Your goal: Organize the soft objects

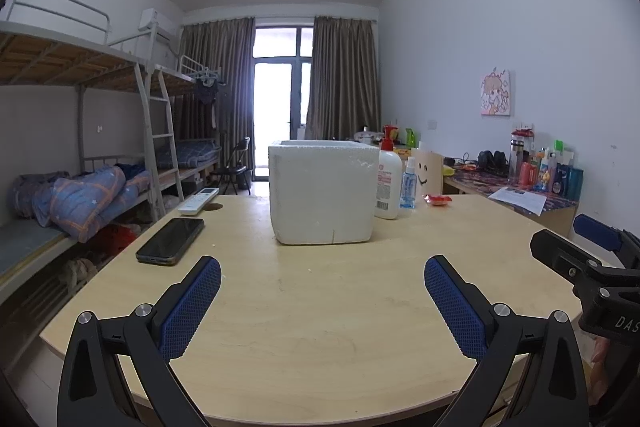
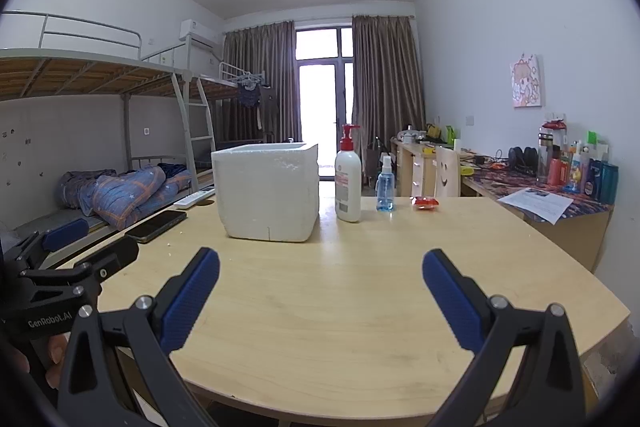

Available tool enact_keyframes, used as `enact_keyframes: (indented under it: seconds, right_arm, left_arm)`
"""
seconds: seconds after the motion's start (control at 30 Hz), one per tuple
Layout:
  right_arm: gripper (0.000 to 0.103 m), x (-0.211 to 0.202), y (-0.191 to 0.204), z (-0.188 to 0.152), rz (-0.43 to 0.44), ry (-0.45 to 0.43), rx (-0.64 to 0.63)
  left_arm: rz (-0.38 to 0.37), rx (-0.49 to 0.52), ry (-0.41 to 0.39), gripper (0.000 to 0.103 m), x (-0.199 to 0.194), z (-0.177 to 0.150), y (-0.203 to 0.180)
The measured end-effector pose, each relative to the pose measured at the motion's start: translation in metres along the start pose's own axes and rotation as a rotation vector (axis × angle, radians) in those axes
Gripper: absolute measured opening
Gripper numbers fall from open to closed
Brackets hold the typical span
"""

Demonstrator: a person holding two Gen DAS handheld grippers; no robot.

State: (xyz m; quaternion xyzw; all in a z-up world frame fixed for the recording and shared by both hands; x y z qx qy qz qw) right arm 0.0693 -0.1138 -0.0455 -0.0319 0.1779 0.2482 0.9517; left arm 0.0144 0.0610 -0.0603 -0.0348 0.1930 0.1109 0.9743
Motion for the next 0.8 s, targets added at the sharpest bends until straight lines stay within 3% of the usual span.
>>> enact_keyframes:
  seconds: [0.8]
  right_arm:
    - [0.103,0.0001,-0.0028,-0.0034,0.002,0.004,0.000]
  left_arm:
    - [-0.010,0.009,-0.003,0.102,-0.0021,-0.0011,0.0005]
Point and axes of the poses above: each gripper's, at about its wrist camera, not at the fingertips, and x roughly the way its jaws point, y to its left, z to its top, the point moved 7 cm from there along x, roughly the way its jaws point, and after that the axes turned 9 degrees about y, right-handed, at the moved point
